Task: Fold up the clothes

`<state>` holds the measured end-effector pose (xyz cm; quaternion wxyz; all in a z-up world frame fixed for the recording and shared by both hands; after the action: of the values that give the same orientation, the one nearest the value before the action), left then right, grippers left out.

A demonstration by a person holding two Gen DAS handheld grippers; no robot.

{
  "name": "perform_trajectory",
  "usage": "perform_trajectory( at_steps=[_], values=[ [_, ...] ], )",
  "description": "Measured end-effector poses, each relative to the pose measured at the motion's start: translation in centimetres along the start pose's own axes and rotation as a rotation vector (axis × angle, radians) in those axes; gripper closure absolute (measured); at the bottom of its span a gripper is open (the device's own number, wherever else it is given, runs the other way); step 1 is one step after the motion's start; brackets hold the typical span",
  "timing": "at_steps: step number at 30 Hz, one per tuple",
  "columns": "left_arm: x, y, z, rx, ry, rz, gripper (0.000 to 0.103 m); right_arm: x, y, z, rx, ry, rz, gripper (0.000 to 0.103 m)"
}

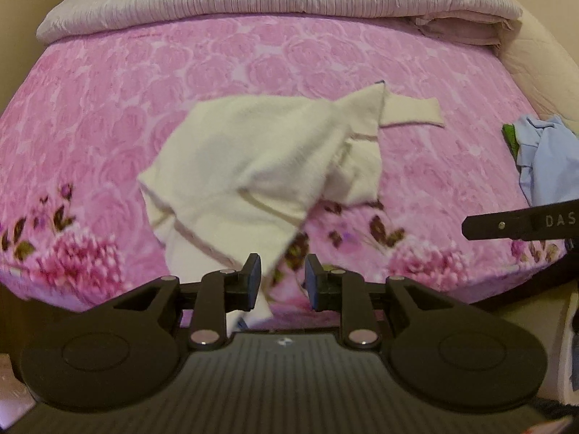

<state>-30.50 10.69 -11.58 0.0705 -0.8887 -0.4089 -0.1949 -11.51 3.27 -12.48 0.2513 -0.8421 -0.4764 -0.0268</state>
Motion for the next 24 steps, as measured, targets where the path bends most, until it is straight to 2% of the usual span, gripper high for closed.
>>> perform_trajectory(
  at_steps=[7,10,14,20,24],
  values=[
    [-1.9,2.3,-2.7,0.015,0.031,0.013,0.078,-2.5,0.1,-3.1,0.052,0.062,-0.068,0.093],
    [-2.3,2.7,-3.4,0.023,0.047,0.016,0.076,-3.1,0.0,-3.8,0.047,0.094,-0.08,0.093],
    [-2.5,2.8,-4.0,0.027,0.061,0.018,0.075,-3.8,0.4,-3.5,-0.002,0.061,-0.073,0.092],
    [-3.0,3.1,-4.4,0.027,0.071,0.008,0.075,-4.7,0.8,-4.1,-0.004,0.056,-0.053,0.092],
    [-3.3,3.1,-4.7,0.029,0.076,0.005,0.075,-4.9,0.4,-4.9,0.003,0.094,-0.079,0.093]
  ],
)
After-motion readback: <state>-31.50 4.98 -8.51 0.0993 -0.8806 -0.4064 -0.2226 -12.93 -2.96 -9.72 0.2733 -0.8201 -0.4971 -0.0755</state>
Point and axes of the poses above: each gripper's, at about its wrist camera, not at the fingertips, and z roughly the way its jaws point, y to its right, x to its top, the point moved 3 cm from there along z, roughly the way its jaws point
